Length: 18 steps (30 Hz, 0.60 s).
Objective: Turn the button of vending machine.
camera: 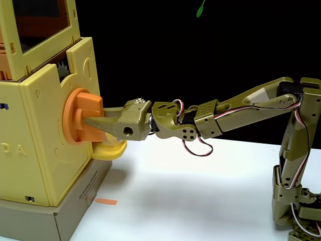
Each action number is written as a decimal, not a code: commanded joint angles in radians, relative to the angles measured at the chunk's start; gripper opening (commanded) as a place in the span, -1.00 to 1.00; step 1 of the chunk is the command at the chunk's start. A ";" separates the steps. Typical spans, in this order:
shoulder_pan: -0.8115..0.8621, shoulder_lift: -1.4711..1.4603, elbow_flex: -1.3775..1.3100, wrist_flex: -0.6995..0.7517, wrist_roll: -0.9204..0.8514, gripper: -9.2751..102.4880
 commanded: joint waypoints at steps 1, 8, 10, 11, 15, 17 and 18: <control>-0.025 0.074 -0.023 0.009 -0.012 -0.80; -0.058 0.077 -0.015 0.012 -0.037 -0.37; -0.064 0.078 -0.012 0.029 -0.040 -0.30; -0.067 0.080 -0.011 0.032 -0.041 -0.29; -0.075 0.097 0.009 0.040 -0.028 -0.27; -0.075 0.117 0.021 0.046 -0.029 -0.28; -0.074 0.130 0.031 0.049 -0.037 -0.28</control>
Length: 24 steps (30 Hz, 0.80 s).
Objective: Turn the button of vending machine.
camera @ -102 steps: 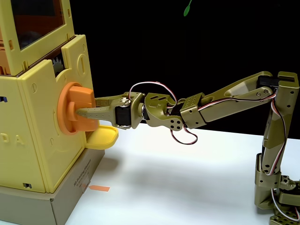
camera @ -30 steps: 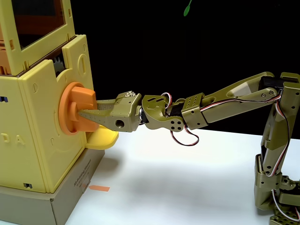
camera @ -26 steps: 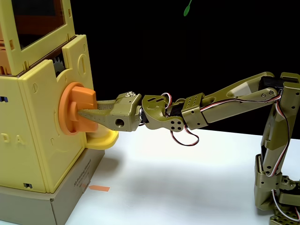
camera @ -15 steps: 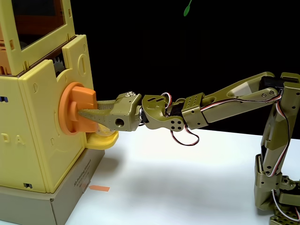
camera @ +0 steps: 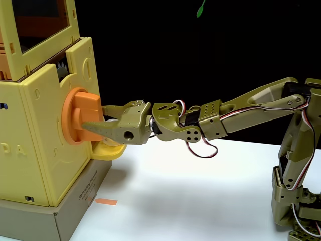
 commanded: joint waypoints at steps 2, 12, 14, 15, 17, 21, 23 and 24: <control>-0.005 0.112 0.026 0.029 -0.055 -0.30; 0.020 0.557 0.195 0.454 -0.733 -0.41; 0.025 0.666 0.245 0.548 -0.888 -0.40; 0.031 0.724 0.279 0.581 -0.963 -0.40; 0.038 0.838 0.353 0.634 -1.077 -0.38; 0.075 1.029 0.485 0.689 -1.224 -0.42; 0.080 1.103 0.531 0.741 -1.279 -0.52; 0.094 1.137 0.545 0.764 -1.305 -0.59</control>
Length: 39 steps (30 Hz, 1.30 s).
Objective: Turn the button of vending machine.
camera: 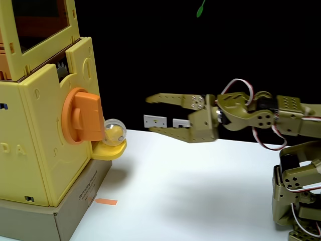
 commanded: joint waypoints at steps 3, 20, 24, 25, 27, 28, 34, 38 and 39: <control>0.040 0.190 0.071 0.130 -0.149 -0.74; -0.011 0.583 0.393 0.552 -0.336 -0.83; -0.011 0.618 0.403 0.623 -0.348 -0.83; -0.012 0.626 0.407 0.640 -0.354 -0.83; -0.009 0.649 0.425 0.669 -0.353 -0.83; -0.008 0.661 0.437 0.680 -0.348 -0.83; 0.000 0.689 0.471 0.735 -0.353 -0.83; 0.000 0.690 0.474 0.747 -0.344 -0.82; 0.000 0.692 0.477 0.753 -0.334 -0.82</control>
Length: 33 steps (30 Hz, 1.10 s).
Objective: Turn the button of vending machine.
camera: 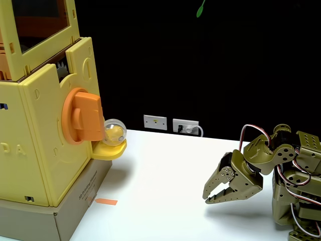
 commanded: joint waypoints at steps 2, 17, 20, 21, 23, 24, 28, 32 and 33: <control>0.005 0.143 0.005 0.025 0.023 -0.82; 0.000 0.144 0.086 0.014 0.083 -0.83; 0.002 0.146 0.086 0.014 0.081 -0.83; 0.003 0.146 0.086 0.014 0.083 -0.83; 0.008 0.146 0.086 0.014 0.083 -0.83; 0.009 0.146 0.086 0.012 0.084 -0.83; 0.002 0.146 0.095 -0.021 0.084 -0.86; -0.008 0.144 0.095 -0.023 0.086 -0.86; -0.008 0.144 0.095 -0.023 0.086 -0.86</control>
